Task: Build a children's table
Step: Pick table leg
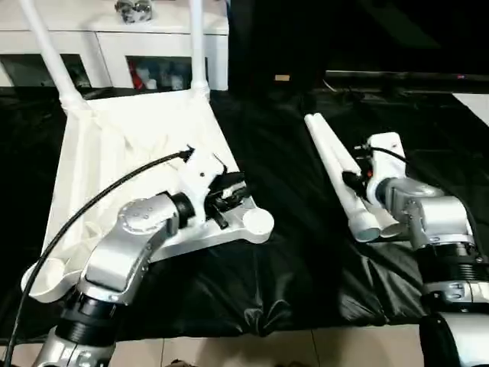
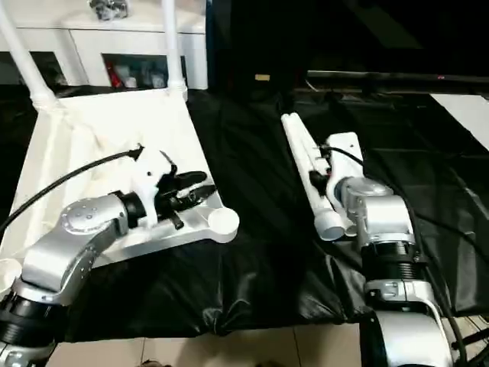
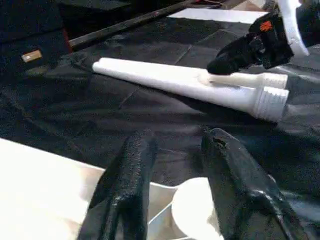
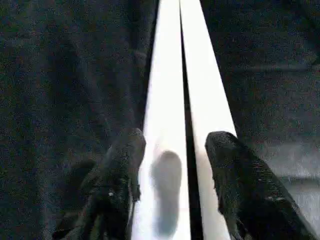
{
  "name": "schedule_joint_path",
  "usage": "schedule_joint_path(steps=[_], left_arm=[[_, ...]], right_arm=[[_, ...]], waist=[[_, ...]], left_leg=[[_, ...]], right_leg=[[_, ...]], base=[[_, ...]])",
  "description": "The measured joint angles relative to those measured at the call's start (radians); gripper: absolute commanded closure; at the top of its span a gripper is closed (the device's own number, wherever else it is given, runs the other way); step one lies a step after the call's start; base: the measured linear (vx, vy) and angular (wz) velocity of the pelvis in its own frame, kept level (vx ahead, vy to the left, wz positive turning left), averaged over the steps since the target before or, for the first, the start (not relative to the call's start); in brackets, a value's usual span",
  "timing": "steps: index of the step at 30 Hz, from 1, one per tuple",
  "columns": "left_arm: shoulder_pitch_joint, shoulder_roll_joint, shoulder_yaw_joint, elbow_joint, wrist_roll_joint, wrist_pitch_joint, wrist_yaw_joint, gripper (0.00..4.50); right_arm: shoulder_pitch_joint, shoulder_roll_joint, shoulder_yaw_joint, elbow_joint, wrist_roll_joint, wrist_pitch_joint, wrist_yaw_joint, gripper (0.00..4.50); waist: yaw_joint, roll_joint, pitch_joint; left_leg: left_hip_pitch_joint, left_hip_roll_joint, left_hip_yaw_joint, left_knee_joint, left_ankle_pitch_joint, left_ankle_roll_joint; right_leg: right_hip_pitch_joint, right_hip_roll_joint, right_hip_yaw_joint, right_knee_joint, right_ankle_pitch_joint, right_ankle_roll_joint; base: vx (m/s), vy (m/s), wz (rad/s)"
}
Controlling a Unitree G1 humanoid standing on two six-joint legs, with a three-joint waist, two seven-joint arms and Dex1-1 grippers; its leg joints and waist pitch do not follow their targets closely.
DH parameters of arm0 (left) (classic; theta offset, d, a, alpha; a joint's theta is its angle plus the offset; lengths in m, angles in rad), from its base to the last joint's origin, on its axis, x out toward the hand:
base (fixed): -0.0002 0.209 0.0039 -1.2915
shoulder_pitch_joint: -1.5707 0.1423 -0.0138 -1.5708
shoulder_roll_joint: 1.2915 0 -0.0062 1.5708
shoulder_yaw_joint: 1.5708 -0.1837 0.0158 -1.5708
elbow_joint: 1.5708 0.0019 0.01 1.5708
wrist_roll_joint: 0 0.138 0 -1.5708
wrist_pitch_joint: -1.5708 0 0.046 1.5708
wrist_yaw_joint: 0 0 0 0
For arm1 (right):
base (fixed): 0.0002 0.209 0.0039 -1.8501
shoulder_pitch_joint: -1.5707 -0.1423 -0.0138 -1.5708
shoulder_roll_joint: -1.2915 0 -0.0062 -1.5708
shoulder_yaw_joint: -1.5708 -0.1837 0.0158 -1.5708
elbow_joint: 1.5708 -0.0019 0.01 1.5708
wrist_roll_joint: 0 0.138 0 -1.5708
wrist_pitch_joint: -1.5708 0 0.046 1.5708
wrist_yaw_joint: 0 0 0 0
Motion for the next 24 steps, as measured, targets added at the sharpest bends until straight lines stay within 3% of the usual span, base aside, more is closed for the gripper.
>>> schedule_joint_path(steps=[7, 8, 11, 21, 24], left_arm=[[0.013, 0.007, -0.030, -0.031, 0.014, 0.032, 0.006, 1.95], [0.013, 0.007, -0.033, -0.031, 0.022, 0.032, 0.011, 1.66], [0.015, 0.011, -0.033, -0.031, 0.032, 0.033, 0.017, 1.51], [0.026, 0.029, -0.043, -0.045, 0.039, 0.049, 0.013, 1.51], [0.026, 0.032, -0.049, -0.061, 0.037, 0.058, 0.003, 1.42]], right_arm=[[-0.021, -0.013, 0.003, 0.076, 0.002, 0.015, 0.010, 1.40], [-0.028, -0.017, 0.004, 0.092, 0.002, 0.022, 0.013, 1.19], [-0.045, -0.019, 0.004, 0.117, 0.007, 0.032, 0.032, 1.11], [-0.089, -0.009, 0.001, 0.211, 0.053, 0.072, 0.096, 1.11], [-0.094, -0.009, 0.001, 0.228, 0.059, 0.092, 0.114, 1.48]], waist=[[0.000, -0.001, 0.000], [0.000, -0.001, 0.000], [0.000, -0.002, 0.000], [0.002, -0.004, 0.000], [0.002, -0.006, 0.000]], left_leg=[[-0.001, 0.000, 0.000, 0.001, 0.000, 0.000], [-0.001, 0.000, 0.000, 0.001, 0.000, 0.000], [-0.001, 0.000, 0.000, 0.001, 0.000, 0.000], [-0.002, 0.000, 0.000, 0.002, 0.000, 0.000], [-0.002, 0.000, 0.000, 0.003, 0.000, 0.000]], right_leg=[[0.000, 0.000, 0.000, 0.000, 0.000, 0.001], [0.000, 0.000, 0.000, 0.000, -0.001, 0.001], [0.000, 0.000, 0.000, 0.000, -0.001, 0.001], [0.000, 0.000, 0.000, 0.000, -0.001, 0.001], [0.000, 0.000, 0.000, 0.001, -0.001, 0.001]], base=[[0.000, 0.000, 0.00], [0.000, 0.000, 0.00], [0.000, 0.000, 0.00], [0.000, 0.000, 0.00], [0.000, 0.000, 0.00]])
